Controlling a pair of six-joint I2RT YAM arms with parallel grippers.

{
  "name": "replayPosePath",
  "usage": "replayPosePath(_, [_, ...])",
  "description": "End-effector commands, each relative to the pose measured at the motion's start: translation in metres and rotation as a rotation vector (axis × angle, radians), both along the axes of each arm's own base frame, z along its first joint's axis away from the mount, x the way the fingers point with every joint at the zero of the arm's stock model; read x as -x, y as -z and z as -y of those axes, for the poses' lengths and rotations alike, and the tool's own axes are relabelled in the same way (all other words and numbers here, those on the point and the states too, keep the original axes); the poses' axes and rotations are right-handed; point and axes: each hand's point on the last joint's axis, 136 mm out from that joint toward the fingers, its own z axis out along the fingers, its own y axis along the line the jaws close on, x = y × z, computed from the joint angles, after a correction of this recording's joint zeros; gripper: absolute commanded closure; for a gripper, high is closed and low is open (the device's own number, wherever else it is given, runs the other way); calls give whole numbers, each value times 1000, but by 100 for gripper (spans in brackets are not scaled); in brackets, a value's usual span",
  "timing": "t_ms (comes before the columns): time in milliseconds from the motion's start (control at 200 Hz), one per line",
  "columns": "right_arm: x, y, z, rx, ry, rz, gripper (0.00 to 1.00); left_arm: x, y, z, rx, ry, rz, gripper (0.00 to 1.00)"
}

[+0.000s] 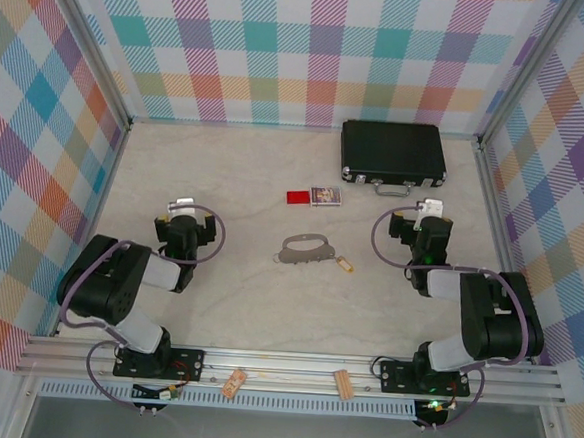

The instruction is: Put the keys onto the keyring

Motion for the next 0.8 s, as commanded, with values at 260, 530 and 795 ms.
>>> replayPosePath(260, [-6,2,-4,-69,-48,34,1,-23,-25,-4,67,7,82,0])
replayPosePath(530, [-6,3,-4,-69,-49,31,1,-23,-25,-4,65,9,82,0])
replayPosePath(795, [-6,3,-4,-69,-48,31,1,-25,-24,4,67,60,73,0])
